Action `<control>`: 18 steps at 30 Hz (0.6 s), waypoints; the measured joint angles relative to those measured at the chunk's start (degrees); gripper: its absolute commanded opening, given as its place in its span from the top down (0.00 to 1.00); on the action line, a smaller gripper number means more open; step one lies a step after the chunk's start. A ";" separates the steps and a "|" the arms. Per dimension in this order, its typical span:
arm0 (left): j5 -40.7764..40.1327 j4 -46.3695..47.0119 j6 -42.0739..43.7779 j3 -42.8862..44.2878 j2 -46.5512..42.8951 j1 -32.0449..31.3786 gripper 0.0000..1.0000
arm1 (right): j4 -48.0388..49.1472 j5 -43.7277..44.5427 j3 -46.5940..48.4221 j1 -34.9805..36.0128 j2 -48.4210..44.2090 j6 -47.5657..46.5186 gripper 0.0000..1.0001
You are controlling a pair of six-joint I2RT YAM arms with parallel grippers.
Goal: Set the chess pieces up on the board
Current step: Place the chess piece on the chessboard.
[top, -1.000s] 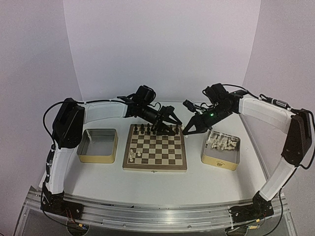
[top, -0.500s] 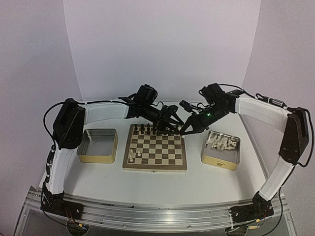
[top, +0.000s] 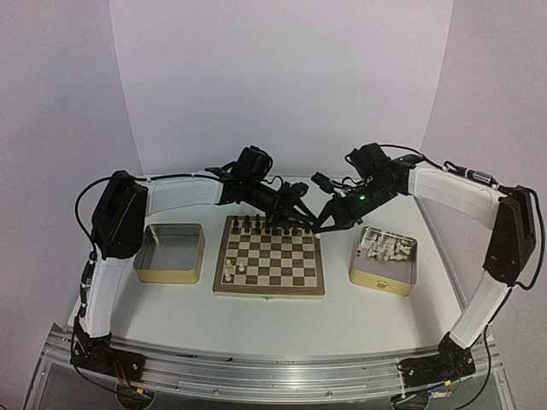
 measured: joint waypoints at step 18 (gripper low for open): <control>-4.31 7.53 -6.59 -6.47 -1.60 3.43 1.00 | 6.30 6.52 -2.89 0.08 -5.81 6.55 0.42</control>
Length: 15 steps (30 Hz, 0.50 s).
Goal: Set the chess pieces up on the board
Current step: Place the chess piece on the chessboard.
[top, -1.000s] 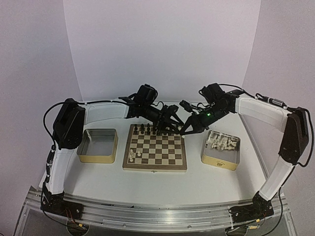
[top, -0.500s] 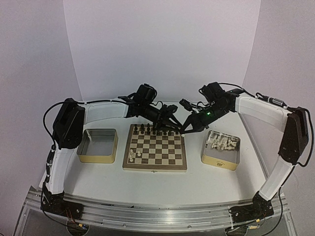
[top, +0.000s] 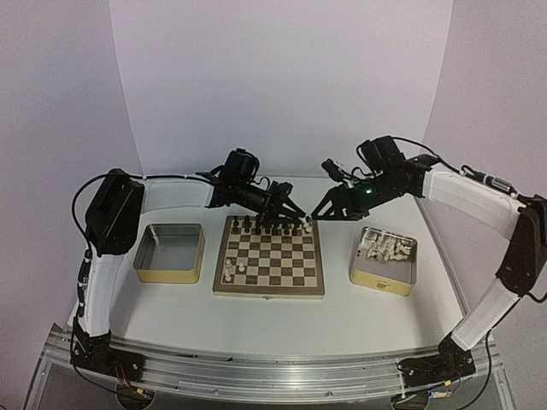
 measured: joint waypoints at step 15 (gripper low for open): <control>-7.01 26.28 -23.74 -11.25 -5.78 2.56 1.00 | 45.49 8.63 -24.37 1.37 -7.21 29.08 0.42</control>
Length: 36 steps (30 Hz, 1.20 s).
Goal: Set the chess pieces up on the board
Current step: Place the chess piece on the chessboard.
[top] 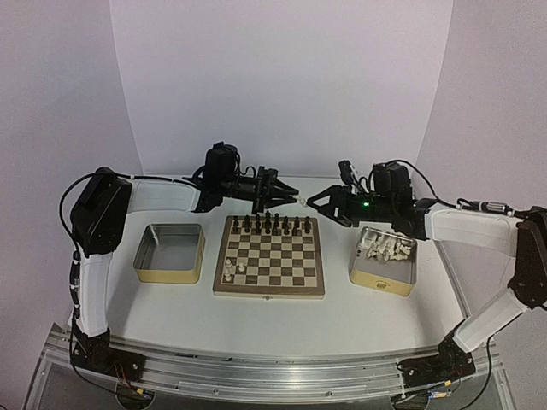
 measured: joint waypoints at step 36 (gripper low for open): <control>-3.30 13.07 -10.27 -3.51 -0.68 0.98 1.00 | 22.58 -1.82 -0.39 0.56 9.00 13.14 0.70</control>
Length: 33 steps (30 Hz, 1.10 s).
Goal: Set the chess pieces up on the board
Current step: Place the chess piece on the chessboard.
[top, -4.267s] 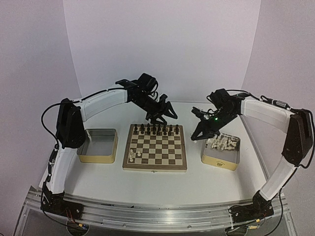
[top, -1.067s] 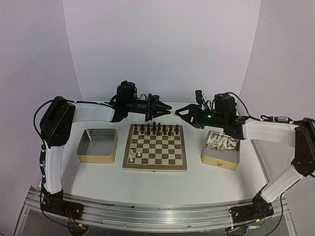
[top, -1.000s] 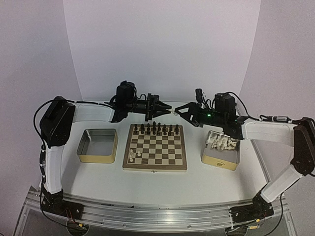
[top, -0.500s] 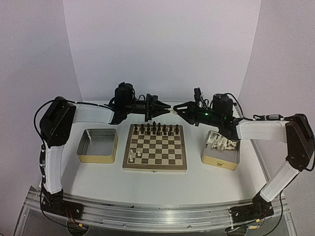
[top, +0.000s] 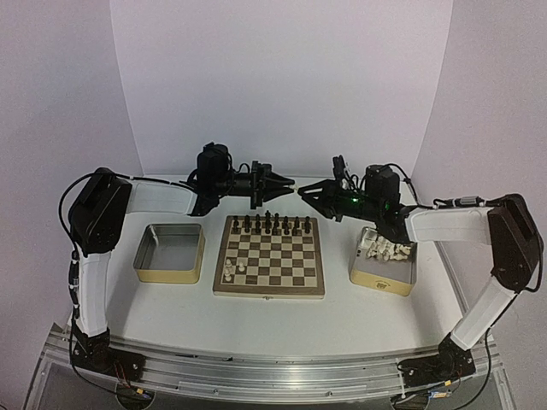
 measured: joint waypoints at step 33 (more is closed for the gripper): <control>-7.81 -42.43 25.63 7.32 -6.00 5.22 0.43 | -50.38 4.53 28.94 0.04 1.57 -13.18 1.00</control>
